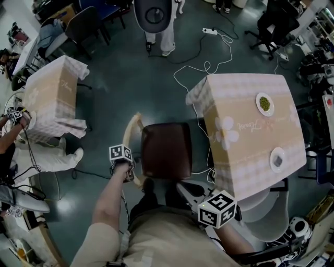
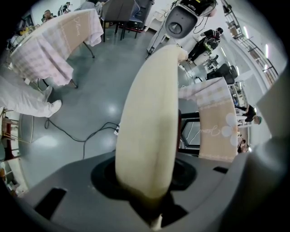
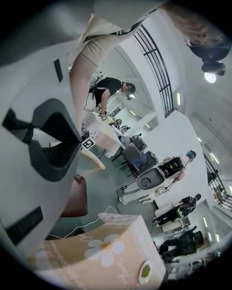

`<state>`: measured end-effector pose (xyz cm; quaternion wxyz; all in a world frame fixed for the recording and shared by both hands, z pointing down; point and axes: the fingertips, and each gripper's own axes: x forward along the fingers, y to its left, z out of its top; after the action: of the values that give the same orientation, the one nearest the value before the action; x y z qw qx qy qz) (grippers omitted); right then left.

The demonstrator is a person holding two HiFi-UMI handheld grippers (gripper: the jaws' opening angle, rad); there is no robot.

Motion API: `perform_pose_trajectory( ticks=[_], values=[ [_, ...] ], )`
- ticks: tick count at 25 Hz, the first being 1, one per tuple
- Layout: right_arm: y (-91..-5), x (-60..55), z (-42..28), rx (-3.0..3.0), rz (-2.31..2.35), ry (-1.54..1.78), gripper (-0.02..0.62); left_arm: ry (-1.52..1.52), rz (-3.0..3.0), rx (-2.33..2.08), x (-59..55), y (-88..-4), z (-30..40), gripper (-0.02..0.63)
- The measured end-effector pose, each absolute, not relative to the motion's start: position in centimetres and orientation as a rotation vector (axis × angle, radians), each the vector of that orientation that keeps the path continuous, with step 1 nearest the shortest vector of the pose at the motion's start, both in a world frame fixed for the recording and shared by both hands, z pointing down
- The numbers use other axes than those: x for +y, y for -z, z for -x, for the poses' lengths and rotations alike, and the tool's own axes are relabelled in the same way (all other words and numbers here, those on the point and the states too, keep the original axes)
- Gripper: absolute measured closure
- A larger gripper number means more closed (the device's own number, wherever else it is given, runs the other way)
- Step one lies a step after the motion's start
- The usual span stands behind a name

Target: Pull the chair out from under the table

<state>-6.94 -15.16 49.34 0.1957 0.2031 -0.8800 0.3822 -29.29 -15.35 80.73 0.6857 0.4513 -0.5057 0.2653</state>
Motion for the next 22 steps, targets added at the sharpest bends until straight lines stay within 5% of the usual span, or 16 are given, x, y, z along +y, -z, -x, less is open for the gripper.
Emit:
perform_pose_trajectory(
  ticks=[22],
  values=[
    [-49.7,-15.5,8.5,-2.441,-0.522,-1.006,0.586,-0.549,-0.971,-1.192,-12.8,-80.9,32.9,0.439]
  ],
)
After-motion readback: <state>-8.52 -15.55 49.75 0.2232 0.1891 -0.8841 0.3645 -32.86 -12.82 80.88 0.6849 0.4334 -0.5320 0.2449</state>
